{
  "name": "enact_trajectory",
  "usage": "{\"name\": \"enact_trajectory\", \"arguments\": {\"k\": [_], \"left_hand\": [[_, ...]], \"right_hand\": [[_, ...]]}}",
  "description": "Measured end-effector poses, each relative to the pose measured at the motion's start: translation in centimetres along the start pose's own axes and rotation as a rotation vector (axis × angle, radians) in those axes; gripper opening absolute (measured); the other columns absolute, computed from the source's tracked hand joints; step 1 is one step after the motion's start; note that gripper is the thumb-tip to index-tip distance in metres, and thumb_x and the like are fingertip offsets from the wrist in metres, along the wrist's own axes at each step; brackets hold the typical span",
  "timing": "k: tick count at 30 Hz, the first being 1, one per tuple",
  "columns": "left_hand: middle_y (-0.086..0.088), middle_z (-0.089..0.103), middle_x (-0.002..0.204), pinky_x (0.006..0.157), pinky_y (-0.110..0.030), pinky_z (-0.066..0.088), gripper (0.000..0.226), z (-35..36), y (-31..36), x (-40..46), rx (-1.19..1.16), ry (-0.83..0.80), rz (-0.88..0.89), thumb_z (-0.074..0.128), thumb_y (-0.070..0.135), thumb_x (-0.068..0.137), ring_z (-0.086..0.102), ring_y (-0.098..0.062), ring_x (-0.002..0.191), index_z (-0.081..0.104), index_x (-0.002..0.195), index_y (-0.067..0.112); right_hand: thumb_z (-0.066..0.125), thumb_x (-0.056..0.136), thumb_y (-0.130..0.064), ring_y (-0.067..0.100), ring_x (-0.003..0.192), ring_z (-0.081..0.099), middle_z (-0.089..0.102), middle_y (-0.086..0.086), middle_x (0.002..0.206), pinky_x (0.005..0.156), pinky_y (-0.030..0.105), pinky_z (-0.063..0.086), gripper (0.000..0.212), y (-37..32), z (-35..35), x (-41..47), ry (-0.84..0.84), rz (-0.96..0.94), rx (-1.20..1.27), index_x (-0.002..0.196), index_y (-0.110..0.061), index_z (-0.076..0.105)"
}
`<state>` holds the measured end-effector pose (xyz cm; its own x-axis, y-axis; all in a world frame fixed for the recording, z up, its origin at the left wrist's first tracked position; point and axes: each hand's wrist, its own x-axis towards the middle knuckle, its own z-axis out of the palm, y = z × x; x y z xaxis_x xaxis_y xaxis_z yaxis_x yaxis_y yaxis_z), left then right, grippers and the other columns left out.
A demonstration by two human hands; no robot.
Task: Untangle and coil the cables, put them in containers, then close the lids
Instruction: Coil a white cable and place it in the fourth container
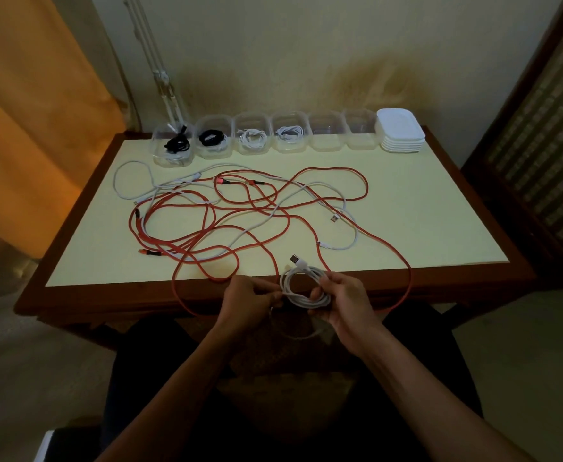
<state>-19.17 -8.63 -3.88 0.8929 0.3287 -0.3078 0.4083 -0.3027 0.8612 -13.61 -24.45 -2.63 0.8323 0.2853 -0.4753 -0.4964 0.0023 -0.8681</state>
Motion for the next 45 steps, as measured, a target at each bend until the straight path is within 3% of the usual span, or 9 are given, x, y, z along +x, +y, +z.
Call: {"name": "enact_trajectory", "arguments": {"k": [5,12,15,18,25,33,36,40,45], "left_hand": [[-0.004,0.075,0.091,0.071,-0.025,0.053,0.018,0.3,0.7,-0.4,-0.456,-0.141,-0.163,0.057,0.015,0.094,0.071,-0.012,0.082,0.072,0.095,0.005],[-0.008,0.075,0.091,0.075,-0.031,0.057,0.016,0.4,0.0,-0.1,-0.552,-0.163,-0.282,0.056,0.005,0.093,0.072,-0.018,0.084,0.072,0.097,0.003],[-0.012,0.074,0.095,0.08,-0.036,0.059,0.015,0.4,-0.3,0.2,-0.573,-0.12,-0.316,0.059,0.006,0.091,0.071,-0.022,0.088,0.072,0.095,0.0],[-0.013,0.074,0.093,0.079,-0.035,0.059,0.014,0.3,-0.6,0.5,-0.459,-0.051,-0.276,0.061,0.006,0.09,0.072,-0.022,0.086,0.071,0.096,-0.001],[-0.008,0.073,0.094,0.067,-0.022,0.057,0.011,0.1,-0.9,1.0,-0.169,-0.048,-0.072,0.065,0.004,0.088,0.072,-0.015,0.082,0.072,0.097,0.005],[0.011,0.068,0.092,0.074,-0.015,0.052,0.021,0.8,-1.7,1.7,0.267,-0.05,0.299,0.073,0.007,0.081,0.064,0.0,0.085,0.07,0.099,0.017],[0.008,0.068,0.093,0.076,-0.014,0.05,0.022,0.6,-2.3,1.7,0.33,-0.07,0.368,0.076,0.011,0.08,0.063,-0.001,0.086,0.071,0.101,0.015],[0.012,0.065,0.091,0.075,-0.008,0.046,0.022,0.5,-2.6,1.7,0.337,-0.075,0.389,0.074,0.011,0.081,0.06,0.003,0.085,0.069,0.101,0.015],[0.01,0.063,0.089,0.071,-0.008,0.043,0.021,-0.1,-2.2,2.1,0.397,-0.043,0.35,0.073,0.007,0.082,0.056,0.004,0.079,0.066,0.101,0.014]], "right_hand": [[0.04,0.101,-0.005,0.024,0.079,0.067,0.067,0.009,0.084,0.065,0.032,0.056,0.028,0.6,0.3,-0.3,0.016,-0.024,-0.14,0.093,-0.006,0.067],[0.046,0.103,-0.013,0.015,0.074,0.07,0.069,0.007,0.094,0.055,0.023,0.056,0.021,1.5,0.6,0.4,0.014,-0.058,-0.322,0.112,-0.01,0.065],[0.053,0.101,-0.022,0.009,0.093,0.064,0.062,-0.005,0.116,0.059,0.01,0.047,0.027,2.3,0.5,0.9,0.158,-0.326,-0.727,0.127,-0.016,0.057],[0.055,0.099,-0.03,0.009,0.098,0.053,0.054,0.0,0.116,0.073,0.017,0.046,0.031,3.0,0.4,1.0,0.241,-0.585,-1.107,0.13,-0.022,0.055],[0.06,0.096,-0.03,0.009,0.092,0.045,0.05,0.002,0.111,0.082,0.02,0.044,0.035,3.0,0.4,1.6,-0.171,-0.572,-1.27,0.131,-0.031,0.059],[0.065,0.094,-0.024,0.002,0.072,0.057,0.061,-0.006,0.085,0.065,0.014,0.042,0.008,2.0,0.6,1.2,-0.324,-0.189,-0.928,0.09,-0.017,0.066],[0.063,0.093,-0.023,0.018,0.072,0.064,0.069,0.008,0.078,0.077,0.028,0.051,0.022,1.3,-0.2,1.5,-0.377,-0.078,-0.76,0.086,-0.003,0.07],[0.063,0.092,-0.025,0.029,0.072,0.058,0.07,0.013,0.079,0.061,0.029,0.044,0.025,1.0,-0.7,1.7,-0.334,0.05,-0.468,0.081,-0.006,0.075],[0.063,0.09,-0.015,0.024,0.08,0.058,0.068,0.013,0.081,0.074,0.035,0.042,0.02,0.3,-0.8,1.9,-0.269,0.076,-0.37,0.079,-0.008,0.078]]}}
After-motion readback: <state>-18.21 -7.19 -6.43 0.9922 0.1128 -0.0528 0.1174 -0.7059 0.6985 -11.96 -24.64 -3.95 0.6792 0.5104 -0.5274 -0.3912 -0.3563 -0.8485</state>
